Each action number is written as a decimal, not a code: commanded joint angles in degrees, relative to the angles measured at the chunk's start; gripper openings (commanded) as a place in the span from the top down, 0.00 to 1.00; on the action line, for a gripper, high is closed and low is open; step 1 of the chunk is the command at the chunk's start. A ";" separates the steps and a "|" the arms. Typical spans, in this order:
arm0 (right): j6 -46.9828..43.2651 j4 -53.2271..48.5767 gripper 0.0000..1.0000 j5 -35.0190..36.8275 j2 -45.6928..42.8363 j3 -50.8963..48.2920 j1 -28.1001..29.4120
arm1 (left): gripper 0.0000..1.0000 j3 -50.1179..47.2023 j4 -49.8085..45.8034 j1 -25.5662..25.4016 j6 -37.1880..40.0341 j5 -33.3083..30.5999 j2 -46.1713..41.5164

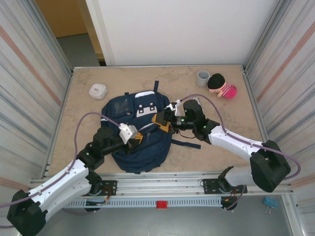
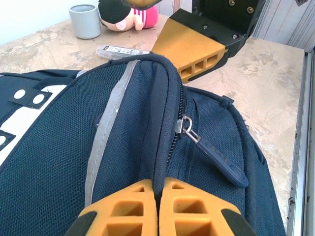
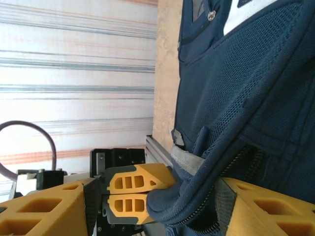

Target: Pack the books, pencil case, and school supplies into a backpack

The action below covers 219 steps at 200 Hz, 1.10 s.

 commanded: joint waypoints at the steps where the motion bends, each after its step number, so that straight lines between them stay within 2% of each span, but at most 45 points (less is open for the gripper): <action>1: 4.79 2.71 0.35 -1.70 1.31 -0.83 1.63 | 1.00 0.51 6.07 -0.25 1.02 3.15 -1.44; 31: 8.44 3.41 0.34 -1.27 3.12 -0.47 2.15 | 1.00 0.26 5.71 -0.27 2.89 3.74 -1.12; 45: 9.69 4.72 0.37 -1.26 4.49 -0.23 2.22 | 1.00 0.24 5.45 -0.30 3.56 4.47 -0.99; 59: 11.40 6.63 0.49 -0.41 5.59 -0.61 2.31 | 1.00 0.37 4.96 -0.25 4.17 4.39 -1.02; 78: 13.01 8.55 0.71 0.53 7.00 -1.12 2.23 | 0.99 1.02 3.36 -0.25 4.46 4.17 -1.19; 96: 14.18 10.48 0.84 1.31 7.71 -1.79 2.31 | 0.93 2.66 1.91 -0.42 1.86 2.65 -1.50; 122: 14.36 12.31 0.94 4.05 6.82 -2.68 3.04 | 0.74 6.97 -2.81 -0.81 -10.13 -0.49 -1.22; 150: 13.59 12.31 0.98 6.50 6.13 -2.77 4.10 | 0.60 11.98 -10.69 -2.03 -23.85 -2.50 -1.67; 179: 12.75 12.36 1.00 8.45 5.61 -3.10 5.83 | 0.58 17.11 -24.87 -3.99 -43.60 -13.06 -2.86; 203: 11.56 11.68 1.00 10.01 4.40 -3.31 6.86 | 0.58 18.28 -31.75 -4.60 -55.61 -10.07 -2.33; 219: 10.73 11.01 1.00 10.57 3.70 -3.20 7.25 | 0.59 17.66 -33.75 -7.33 -62.96 -9.76 -2.37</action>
